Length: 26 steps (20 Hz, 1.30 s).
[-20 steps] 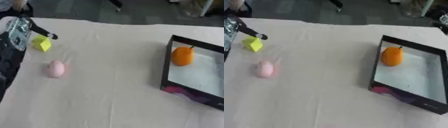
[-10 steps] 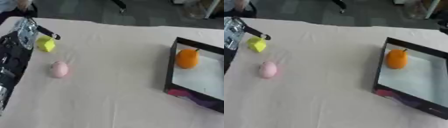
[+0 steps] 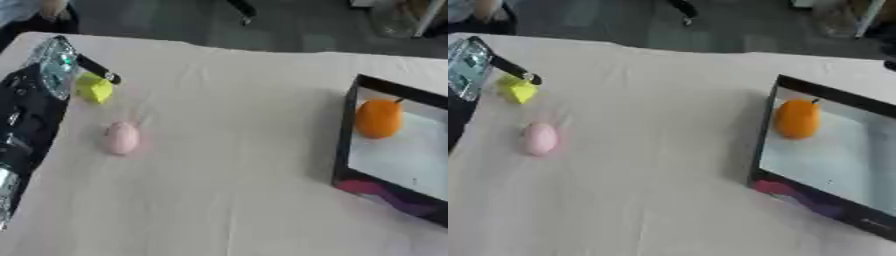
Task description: Pick up the objects with one hand, pass them to the other hand, and then place them into the box on the other side of the table.
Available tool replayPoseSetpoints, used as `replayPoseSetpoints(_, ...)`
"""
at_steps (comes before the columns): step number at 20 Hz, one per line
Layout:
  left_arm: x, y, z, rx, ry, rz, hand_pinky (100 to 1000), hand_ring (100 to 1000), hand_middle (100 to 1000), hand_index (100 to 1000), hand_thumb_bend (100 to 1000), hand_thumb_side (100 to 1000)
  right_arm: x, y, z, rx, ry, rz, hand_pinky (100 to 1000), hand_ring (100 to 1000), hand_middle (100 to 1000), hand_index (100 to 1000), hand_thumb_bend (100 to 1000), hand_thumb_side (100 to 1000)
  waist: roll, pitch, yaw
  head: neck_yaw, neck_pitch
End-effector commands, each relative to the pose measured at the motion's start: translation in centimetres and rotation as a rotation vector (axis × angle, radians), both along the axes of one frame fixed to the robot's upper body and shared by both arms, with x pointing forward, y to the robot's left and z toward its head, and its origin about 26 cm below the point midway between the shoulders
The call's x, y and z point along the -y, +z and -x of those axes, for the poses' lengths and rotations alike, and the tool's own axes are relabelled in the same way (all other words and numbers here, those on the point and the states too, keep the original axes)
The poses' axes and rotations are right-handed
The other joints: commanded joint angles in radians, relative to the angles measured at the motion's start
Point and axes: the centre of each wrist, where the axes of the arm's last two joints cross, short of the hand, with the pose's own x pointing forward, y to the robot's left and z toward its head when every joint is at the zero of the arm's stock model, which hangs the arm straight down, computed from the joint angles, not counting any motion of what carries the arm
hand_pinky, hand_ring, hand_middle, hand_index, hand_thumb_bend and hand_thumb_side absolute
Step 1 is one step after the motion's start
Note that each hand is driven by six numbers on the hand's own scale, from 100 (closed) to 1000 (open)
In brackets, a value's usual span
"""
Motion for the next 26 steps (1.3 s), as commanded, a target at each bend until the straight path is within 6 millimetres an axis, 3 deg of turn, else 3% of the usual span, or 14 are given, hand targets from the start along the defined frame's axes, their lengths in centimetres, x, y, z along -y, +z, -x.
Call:
replayPoseSetpoints(1, -1.4, 2.2, 0.2, 0.023, 0.023, 0.009, 951, 880, 770, 805, 712, 181, 0.5, 1.0, 0.2, 0.022, -0.018, 0.024, 1000, 1000, 940, 967, 100, 721, -0.005, -0.004, -0.001, 0.004, -0.01)
replayPoseSetpoints(5, -1.8, 2.2, 0.2, 0.008, 0.022, 0.028, 951, 880, 768, 800, 651, 107, 0.6, 0.7, 0.2, 0.018, -0.025, 0.028, 1000, 1000, 939, 966, 100, 724, -0.005, -0.005, 0.0, 0.005, -0.011)
replayPoseSetpoints(26, -1.8, 0.1, 0.2, -0.032, 0.023, 0.088, 938, 873, 763, 723, 586, 123, 0.7, -0.2, 0.1, 0.003, -0.041, 0.038, 1000, 1000, 942, 965, 100, 737, -0.01, 0.004, -0.003, 0.021, -0.019)
